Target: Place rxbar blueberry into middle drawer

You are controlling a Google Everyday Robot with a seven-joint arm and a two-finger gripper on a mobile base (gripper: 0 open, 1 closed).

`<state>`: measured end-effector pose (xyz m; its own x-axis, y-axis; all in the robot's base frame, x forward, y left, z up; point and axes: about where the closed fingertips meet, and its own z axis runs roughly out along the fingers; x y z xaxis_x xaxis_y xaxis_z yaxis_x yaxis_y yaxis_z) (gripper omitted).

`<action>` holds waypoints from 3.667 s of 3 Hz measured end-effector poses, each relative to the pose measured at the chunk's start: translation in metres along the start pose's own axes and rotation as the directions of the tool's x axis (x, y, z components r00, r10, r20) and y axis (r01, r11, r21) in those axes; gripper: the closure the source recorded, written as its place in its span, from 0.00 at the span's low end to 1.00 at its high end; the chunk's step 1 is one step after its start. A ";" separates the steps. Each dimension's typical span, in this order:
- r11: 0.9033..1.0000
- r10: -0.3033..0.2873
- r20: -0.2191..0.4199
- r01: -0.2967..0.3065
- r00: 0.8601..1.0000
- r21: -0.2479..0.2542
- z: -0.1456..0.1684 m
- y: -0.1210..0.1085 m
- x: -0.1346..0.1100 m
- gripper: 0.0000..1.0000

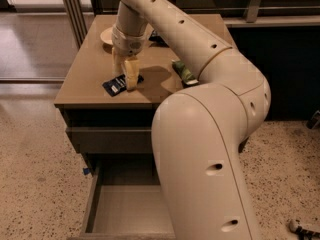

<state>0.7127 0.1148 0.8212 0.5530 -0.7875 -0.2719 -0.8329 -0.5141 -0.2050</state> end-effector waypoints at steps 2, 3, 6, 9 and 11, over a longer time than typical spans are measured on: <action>0.999 -0.023 -0.020 0.024 1.000 0.047 -0.021 -0.005 -0.006 1.00; 0.999 -0.023 -0.020 0.024 1.000 0.047 -0.021 -0.005 -0.006 1.00; 0.994 -0.106 -0.029 0.107 0.994 0.034 -0.052 0.025 -0.036 1.00; 0.989 -0.133 -0.010 0.133 0.991 0.058 -0.084 0.100 -0.056 1.00; 0.996 -0.069 0.022 0.067 0.997 0.066 -0.077 0.132 -0.054 1.00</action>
Offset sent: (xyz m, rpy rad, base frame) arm -0.0075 -0.0069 0.0420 0.0038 -0.0974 0.0128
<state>0.5716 0.0635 0.8813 0.6096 -0.7425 -0.2777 -0.7904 -0.5426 -0.2842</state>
